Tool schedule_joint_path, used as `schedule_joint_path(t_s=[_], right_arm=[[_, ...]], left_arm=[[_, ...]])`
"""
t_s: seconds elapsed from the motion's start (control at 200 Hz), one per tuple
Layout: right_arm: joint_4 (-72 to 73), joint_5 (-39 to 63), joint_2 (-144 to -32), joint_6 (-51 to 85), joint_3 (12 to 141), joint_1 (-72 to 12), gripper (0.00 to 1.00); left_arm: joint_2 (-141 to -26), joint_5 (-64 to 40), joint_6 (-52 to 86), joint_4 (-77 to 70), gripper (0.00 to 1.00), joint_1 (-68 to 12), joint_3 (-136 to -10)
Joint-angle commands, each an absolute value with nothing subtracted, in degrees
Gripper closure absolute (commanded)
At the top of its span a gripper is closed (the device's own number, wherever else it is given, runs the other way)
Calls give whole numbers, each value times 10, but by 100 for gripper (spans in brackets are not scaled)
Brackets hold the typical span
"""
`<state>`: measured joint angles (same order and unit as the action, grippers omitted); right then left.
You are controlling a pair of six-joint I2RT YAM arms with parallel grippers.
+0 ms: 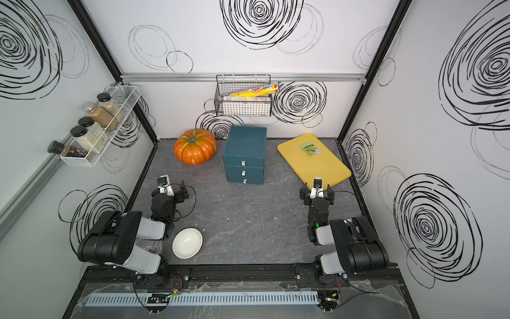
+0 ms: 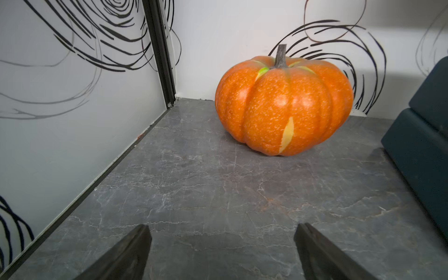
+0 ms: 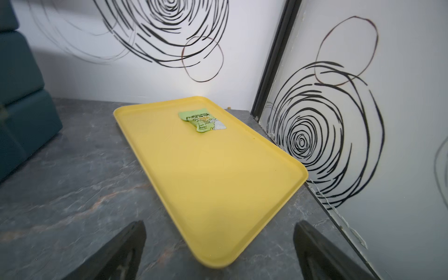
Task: Place the plugs into the drawer by color
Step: Reset both arms
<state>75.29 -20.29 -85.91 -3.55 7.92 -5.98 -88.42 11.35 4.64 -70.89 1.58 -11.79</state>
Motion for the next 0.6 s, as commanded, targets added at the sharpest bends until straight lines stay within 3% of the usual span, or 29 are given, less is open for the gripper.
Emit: schedule_joint_path(t_s=[0.0,0.06,0.145,0.21,0.596], right_arm=[[775,-144,-866,3,92,-43,0],[727,-137,-866,12,113,-35,0],[812,-127,-884,2,87,-35,0],[767,-97,-871,-6,100,-35,0],[773,-98,-878,-4,102,-34,0]], left_arm=[[-890,63,60,-791,1,16,-120],[-880,47,58,-727,1,17,-135],[-891,29,50,-782,1,18,-124],[-884,22,46,-727,1,18,-140],[-888,23,47,-748,1,17,-134]])
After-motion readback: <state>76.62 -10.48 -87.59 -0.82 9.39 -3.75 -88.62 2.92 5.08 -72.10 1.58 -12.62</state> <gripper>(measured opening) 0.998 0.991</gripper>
